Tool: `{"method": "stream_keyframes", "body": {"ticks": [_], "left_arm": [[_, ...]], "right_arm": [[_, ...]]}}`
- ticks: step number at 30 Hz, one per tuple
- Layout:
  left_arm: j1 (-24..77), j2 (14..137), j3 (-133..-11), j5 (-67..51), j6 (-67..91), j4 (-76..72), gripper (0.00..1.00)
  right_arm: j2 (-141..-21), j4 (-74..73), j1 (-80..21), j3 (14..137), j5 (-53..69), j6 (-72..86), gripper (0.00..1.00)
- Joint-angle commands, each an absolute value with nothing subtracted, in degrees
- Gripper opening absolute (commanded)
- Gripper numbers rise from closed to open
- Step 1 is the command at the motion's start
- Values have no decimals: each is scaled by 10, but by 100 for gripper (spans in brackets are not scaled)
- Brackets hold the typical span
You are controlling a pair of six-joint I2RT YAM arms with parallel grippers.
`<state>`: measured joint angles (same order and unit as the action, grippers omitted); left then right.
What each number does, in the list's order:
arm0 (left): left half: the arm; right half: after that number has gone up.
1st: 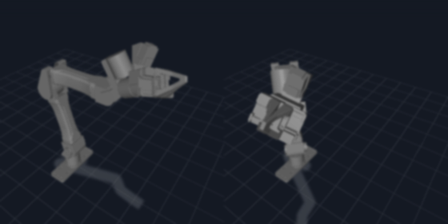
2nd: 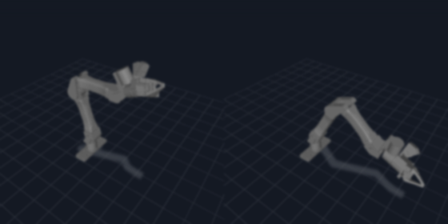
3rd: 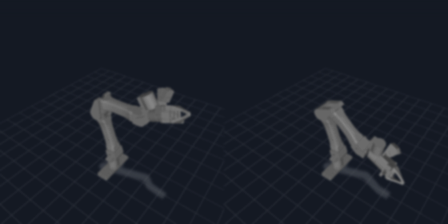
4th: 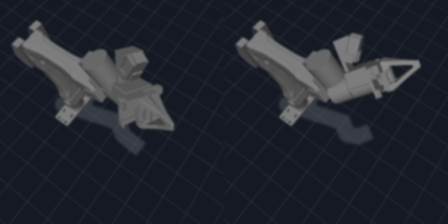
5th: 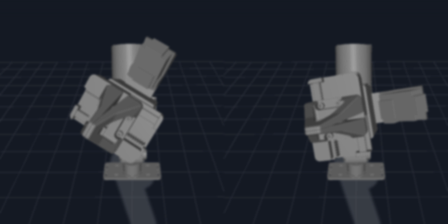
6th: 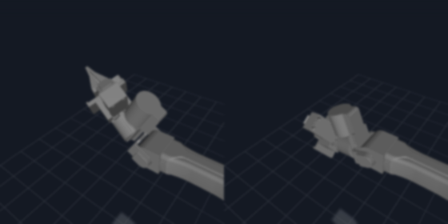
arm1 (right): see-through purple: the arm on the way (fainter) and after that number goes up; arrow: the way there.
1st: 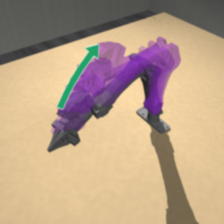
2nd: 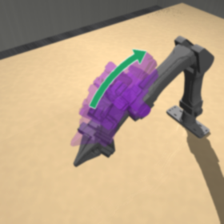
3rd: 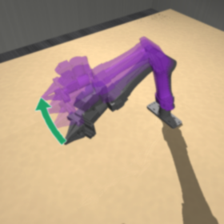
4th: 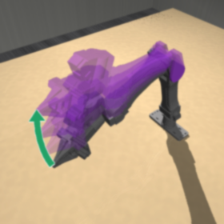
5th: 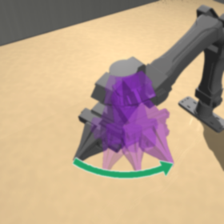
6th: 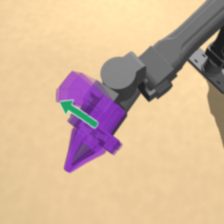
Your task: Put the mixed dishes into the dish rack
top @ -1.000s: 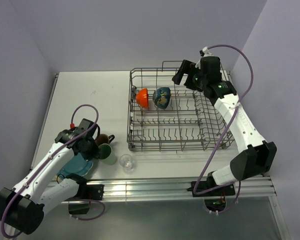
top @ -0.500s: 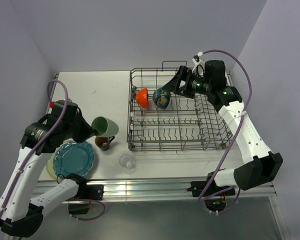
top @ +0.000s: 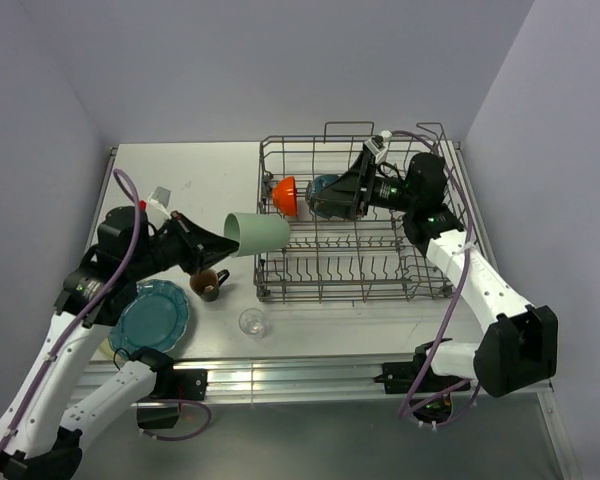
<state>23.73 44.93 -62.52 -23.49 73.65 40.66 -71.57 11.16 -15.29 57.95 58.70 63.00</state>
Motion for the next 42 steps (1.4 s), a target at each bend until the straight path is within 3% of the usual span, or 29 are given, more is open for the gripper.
{"method": "stream_keyframes", "body": {"ticks": [1, 13, 27, 31, 34, 35, 38, 40, 42], "left_arm": [[239, 432, -578, -313, 826, 237, 0], [239, 433, -521, -339, 908, 87, 0], [239, 422, -489, -345, 937, 55, 0], [239, 418, -486, -345, 940, 53, 0], [239, 414, -481, -348, 947, 46, 0], [238, 413, -476, -349, 947, 44, 0], [239, 405, -468, -349, 952, 46, 0], [239, 397, -460, -350, 961, 34, 0], [238, 393, -450, -350, 966, 28, 0]], "right_arm": [[-704, 322, -174, 565, 628, 759, 94], [-725, 291, -265, 599, 602, 715, 93], [-767, 417, -323, 620, 604, 810, 89], [-781, 468, -344, 621, 602, 848, 81], [-784, 483, -345, 618, 599, 860, 65], [-782, 485, -345, 615, 596, 860, 49], [-786, 496, -345, 614, 594, 860, 22], [-786, 512, -345, 611, 591, 872, 24], [-787, 527, -346, 613, 592, 878, 35]]}}
